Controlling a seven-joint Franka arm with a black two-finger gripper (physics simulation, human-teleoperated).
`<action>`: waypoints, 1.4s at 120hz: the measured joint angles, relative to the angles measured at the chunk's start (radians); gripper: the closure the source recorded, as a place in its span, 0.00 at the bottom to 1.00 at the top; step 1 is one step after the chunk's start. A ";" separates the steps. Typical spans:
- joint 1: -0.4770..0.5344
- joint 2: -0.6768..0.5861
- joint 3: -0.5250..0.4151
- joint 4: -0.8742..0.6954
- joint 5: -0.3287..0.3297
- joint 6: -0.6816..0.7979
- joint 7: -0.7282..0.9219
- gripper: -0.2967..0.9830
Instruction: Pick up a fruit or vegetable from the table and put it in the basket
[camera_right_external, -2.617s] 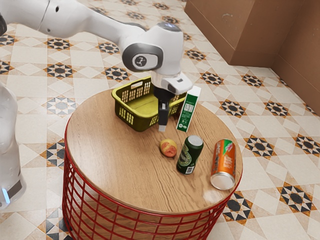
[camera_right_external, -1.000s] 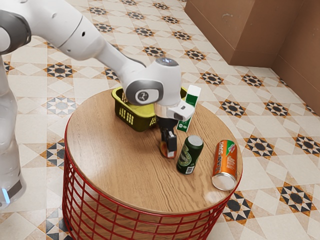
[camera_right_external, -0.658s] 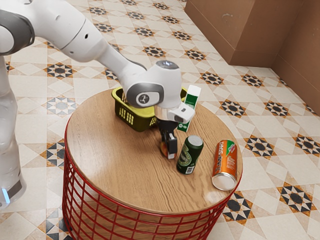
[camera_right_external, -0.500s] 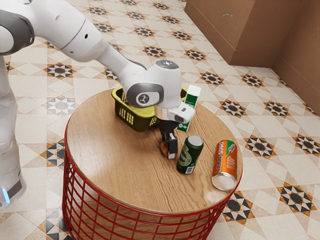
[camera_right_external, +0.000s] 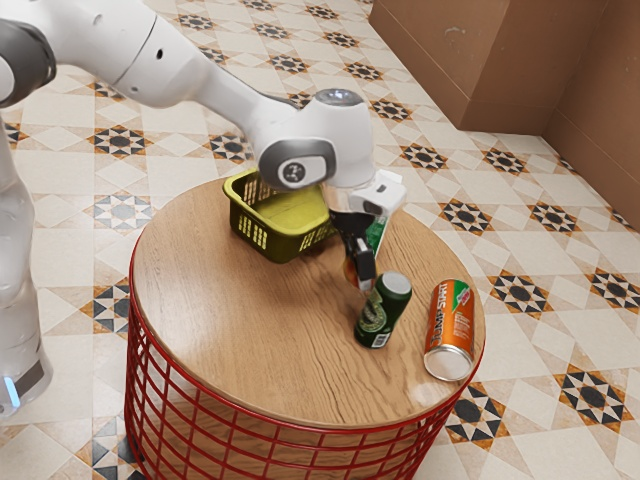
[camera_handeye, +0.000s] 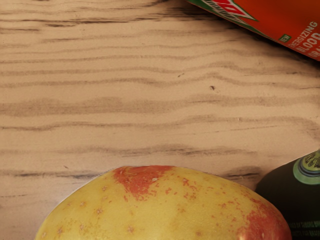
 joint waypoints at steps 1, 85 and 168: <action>0.001 -0.002 0.000 0.001 0.002 0.000 0.000 0.34; 0.283 -0.073 0.012 0.033 0.060 -0.088 -0.003 0.33; 0.318 0.089 0.121 0.098 0.054 -0.007 -0.004 0.29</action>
